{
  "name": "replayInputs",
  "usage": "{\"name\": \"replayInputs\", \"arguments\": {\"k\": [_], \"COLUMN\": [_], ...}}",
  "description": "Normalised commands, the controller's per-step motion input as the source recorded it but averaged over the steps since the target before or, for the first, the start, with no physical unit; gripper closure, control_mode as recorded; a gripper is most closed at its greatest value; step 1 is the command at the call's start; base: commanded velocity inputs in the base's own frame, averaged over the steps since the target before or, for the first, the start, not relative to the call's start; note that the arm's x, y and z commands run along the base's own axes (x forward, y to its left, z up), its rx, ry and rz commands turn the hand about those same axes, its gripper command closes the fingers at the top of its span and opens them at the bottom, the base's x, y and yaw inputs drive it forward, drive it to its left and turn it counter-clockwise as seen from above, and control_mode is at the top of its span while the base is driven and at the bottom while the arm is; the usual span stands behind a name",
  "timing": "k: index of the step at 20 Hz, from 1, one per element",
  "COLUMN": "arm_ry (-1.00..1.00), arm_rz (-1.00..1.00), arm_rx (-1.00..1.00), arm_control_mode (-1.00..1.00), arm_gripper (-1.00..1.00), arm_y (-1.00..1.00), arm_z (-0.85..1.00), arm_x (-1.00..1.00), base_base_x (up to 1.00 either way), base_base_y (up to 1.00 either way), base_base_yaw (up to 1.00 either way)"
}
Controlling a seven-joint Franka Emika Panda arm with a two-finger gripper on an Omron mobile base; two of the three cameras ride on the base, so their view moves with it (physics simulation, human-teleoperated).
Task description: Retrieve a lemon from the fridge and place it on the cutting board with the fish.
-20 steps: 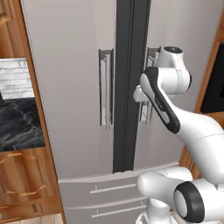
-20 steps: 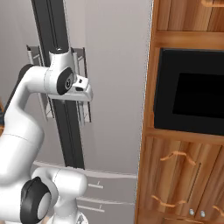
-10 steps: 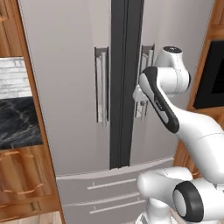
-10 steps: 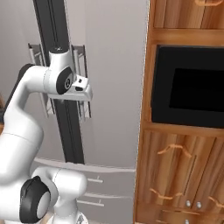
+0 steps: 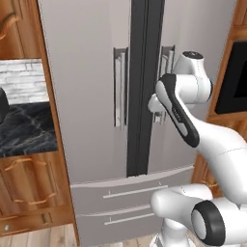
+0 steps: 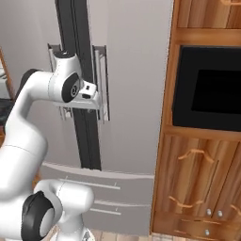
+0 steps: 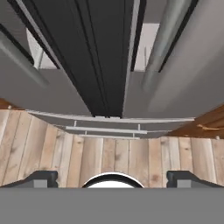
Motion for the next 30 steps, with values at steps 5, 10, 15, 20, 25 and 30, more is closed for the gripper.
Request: {"name": "replayInputs", "arguments": {"k": [5,10,15,20,25,30], "arm_ry": [0.0,-0.03,-0.05,-0.02,-0.07,-0.09], "arm_rz": [0.0,0.0,0.0,-0.02,-0.01,0.0], "arm_rx": [0.0,0.0,0.0,0.0,0.0,0.0], "arm_control_mode": [1.0,-1.0,-1.0,-1.0,-1.0,-1.0], "arm_gripper": [-1.0,-1.0,-1.0,-1.0,-1.0,-1.0], "arm_y": [0.0,-0.31,-0.67,-0.58,-0.32,-0.05], "arm_z": [0.0,-0.02,0.0,0.0,0.0,0.0], "arm_x": [0.0,-0.02,0.03,0.33,1.0,0.88], "base_base_x": [0.0,-0.03,0.0,0.0,0.0,0.0], "base_base_y": [0.39,-0.08,0.0,0.0,0.0,0.0], "base_base_yaw": [0.02,0.0,0.0,0.0,0.0,0.0]}}
